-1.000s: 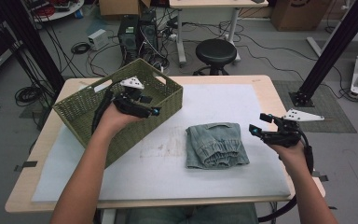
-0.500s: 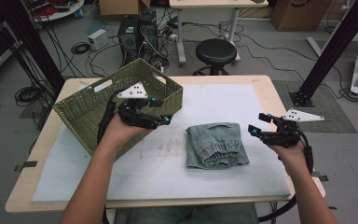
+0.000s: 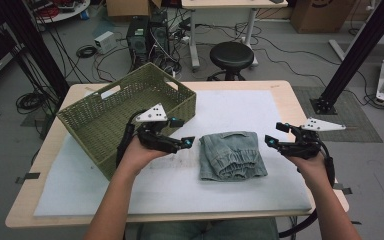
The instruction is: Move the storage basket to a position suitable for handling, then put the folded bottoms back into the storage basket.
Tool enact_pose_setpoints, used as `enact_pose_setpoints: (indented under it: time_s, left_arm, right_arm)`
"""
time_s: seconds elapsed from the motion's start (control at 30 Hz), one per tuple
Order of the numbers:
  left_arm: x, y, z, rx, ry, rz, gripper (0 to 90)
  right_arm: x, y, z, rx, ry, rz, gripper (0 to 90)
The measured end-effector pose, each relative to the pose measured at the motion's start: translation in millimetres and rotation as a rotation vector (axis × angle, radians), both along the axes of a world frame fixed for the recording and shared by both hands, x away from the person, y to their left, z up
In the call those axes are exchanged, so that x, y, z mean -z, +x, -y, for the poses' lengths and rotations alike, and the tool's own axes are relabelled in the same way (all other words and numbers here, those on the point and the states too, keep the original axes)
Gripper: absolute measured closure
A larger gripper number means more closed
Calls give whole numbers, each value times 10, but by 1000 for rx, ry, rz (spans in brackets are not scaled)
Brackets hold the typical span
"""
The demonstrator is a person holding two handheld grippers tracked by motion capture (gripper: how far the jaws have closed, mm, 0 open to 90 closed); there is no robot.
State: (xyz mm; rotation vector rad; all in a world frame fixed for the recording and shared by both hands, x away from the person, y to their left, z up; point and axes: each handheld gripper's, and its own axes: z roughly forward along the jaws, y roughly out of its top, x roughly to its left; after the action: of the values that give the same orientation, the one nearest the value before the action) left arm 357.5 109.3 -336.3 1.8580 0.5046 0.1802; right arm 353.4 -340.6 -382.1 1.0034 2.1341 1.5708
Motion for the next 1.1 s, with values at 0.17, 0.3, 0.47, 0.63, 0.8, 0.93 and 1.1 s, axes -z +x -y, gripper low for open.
enact_pose_setpoints:
  time_s: [0.17, 0.3, 0.47, 0.63, 0.8, 0.93, 1.1]
  left_arm:
    - [28, 8, 114, 14, 12, -2, 225]
    - [29, 7, 144, 5, 21, 4, 202]
    - [33, 11, 139, 4, 18, 4, 200]
    - [84, 35, 150, 5, 25, -12, 199]
    - [130, 37, 149, -8, 38, -25, 199]
    - [135, 29, 163, -11, 37, -23, 199]
    - [173, 28, 168, -24, 51, -29, 199]
  right_arm:
    - [4, -8, 15, 8, 2, -1, 203]
    - [5, -6, 12, 8, 1, -2, 203]
    - [13, 5, -1, 4, -6, -3, 203]
    - [31, 13, 20, 8, -6, -9, 203]
    - [14, 9, 35, 7, -5, -3, 203]
    - [-8, -9, 38, 9, -1, -1, 203]
    - [-7, -2, 21, 10, -5, -1, 203]
